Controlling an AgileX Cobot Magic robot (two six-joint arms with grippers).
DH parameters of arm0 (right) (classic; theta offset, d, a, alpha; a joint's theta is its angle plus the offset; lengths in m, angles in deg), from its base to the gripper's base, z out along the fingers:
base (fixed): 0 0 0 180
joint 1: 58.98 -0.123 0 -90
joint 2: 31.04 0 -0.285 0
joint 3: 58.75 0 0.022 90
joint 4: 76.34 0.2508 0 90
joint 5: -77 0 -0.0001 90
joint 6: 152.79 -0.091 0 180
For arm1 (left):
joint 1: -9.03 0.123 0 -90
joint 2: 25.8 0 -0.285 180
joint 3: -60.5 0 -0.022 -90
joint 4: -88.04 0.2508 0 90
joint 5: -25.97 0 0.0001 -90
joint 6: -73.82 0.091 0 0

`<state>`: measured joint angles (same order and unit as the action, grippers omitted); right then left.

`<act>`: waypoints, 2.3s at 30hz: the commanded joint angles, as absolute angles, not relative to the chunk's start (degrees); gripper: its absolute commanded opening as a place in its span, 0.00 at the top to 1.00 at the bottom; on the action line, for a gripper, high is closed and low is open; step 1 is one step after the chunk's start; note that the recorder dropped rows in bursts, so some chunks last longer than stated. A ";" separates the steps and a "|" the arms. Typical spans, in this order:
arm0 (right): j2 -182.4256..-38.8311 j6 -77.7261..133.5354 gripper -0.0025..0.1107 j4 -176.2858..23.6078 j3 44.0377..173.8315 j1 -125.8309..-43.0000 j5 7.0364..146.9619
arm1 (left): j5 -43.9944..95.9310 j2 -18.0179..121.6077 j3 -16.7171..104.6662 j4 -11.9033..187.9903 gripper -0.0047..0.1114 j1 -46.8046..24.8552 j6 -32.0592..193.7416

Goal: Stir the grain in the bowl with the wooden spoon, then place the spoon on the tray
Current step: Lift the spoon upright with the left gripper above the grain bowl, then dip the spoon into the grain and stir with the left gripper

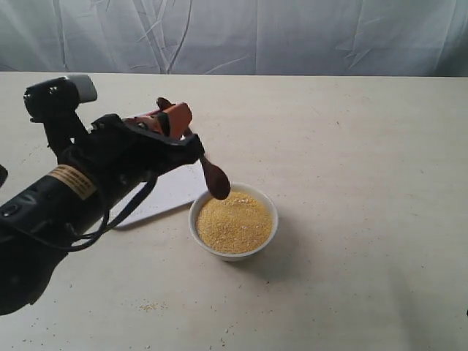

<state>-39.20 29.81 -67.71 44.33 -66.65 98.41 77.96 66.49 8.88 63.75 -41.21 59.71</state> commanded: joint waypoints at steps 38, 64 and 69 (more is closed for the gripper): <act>-38.83 30.05 0.98 -67.76 44.04 -66.44 97.75 | 72.28 78.12 11.59 81.00 0.96 -41.36 57.34; -38.83 30.05 0.98 -67.76 44.04 -66.44 97.94 | 62.77 66.70 14.72 86.41 0.96 -41.42 52.86; -38.83 30.05 0.98 -67.76 44.04 -66.44 97.94 | 61.86 70.08 14.72 86.41 0.96 -41.42 52.76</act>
<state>-39.20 29.81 -67.71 44.33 -66.65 98.39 62.45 68.22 14.57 86.36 -41.21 53.22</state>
